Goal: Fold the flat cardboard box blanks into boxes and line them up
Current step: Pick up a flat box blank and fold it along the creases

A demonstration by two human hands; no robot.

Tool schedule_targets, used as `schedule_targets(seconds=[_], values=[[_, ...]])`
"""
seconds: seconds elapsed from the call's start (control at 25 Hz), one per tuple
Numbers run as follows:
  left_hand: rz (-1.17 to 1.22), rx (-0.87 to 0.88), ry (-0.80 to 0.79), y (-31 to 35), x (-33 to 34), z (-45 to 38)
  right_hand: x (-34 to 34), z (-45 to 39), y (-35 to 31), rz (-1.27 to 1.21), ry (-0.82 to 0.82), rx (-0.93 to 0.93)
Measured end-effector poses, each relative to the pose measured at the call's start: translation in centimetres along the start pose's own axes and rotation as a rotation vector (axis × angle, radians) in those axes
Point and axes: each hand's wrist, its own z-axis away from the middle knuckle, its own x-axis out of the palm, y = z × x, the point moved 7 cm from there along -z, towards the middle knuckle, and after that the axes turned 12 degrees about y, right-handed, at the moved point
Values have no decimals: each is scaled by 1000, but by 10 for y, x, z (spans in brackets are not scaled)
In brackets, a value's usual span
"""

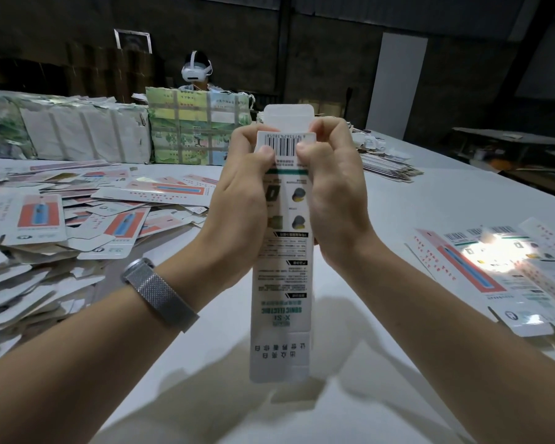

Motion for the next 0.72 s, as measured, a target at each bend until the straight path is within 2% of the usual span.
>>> schedule_targets(seconds=[0.2, 0.48, 0.72], values=[[16, -60, -1, -3, 3, 0, -4, 0, -1, -64, 46, 15], [81, -154, 5, -9, 3, 2, -2, 2, 1, -107, 26, 96], [83, -72, -49, -8, 10, 5, -6, 1, -1, -105, 78, 126]])
